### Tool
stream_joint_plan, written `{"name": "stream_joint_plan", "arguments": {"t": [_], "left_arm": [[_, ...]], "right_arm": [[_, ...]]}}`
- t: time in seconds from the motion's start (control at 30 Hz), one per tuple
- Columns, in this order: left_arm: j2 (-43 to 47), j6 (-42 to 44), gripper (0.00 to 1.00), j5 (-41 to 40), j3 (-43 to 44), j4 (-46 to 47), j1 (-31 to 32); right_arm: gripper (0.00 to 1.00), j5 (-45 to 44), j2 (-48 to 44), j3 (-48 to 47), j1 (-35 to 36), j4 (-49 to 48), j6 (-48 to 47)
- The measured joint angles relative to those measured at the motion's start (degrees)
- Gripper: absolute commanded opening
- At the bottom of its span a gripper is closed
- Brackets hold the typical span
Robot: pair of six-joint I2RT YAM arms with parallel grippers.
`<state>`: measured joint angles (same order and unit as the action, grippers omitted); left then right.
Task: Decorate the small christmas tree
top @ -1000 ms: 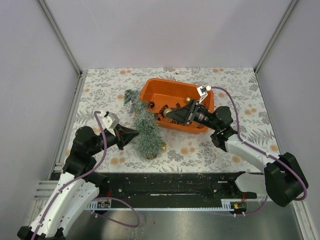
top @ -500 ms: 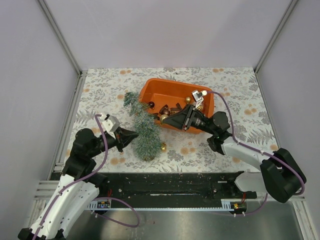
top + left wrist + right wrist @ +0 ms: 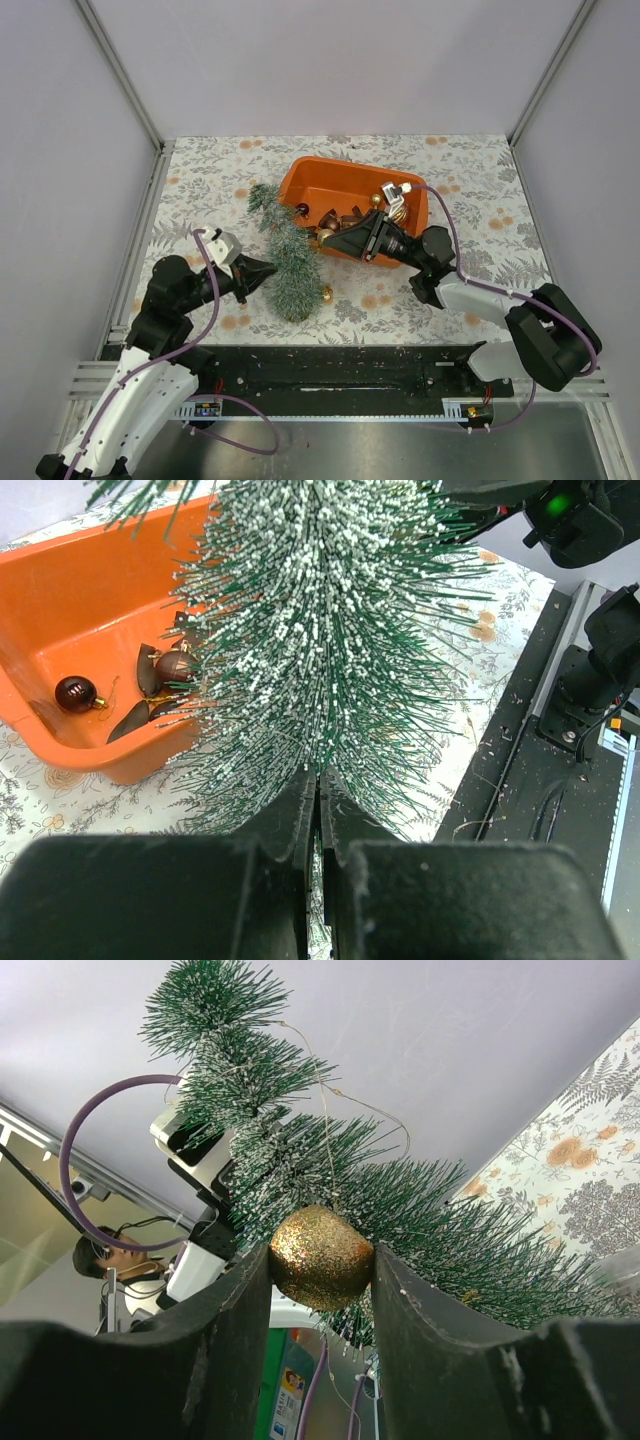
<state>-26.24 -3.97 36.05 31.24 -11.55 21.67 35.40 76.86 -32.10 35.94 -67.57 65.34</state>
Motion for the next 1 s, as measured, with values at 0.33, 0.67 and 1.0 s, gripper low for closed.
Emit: {"name": "stream_joint_plan", "arguments": {"t": [0.33,0.67,1.0], "left_arm": [[-2.1,0.5,0.01,2.2,0.1,1.8,0.0],[-1.3,0.5,0.01,6.2,-1.0,2.7,0.0],[-1.0,0.3,0.01,7.3,-1.9,3.9,0.0]], "right_arm": [[0.20,-0.5,2.2,0.2,0.1,-3.8,0.8],[0.20,-1.5,6.9,-0.7,0.1,-5.7,2.5],[0.19,-2.0,7.2,-1.2,0.2,-6.4,2.9]]}}
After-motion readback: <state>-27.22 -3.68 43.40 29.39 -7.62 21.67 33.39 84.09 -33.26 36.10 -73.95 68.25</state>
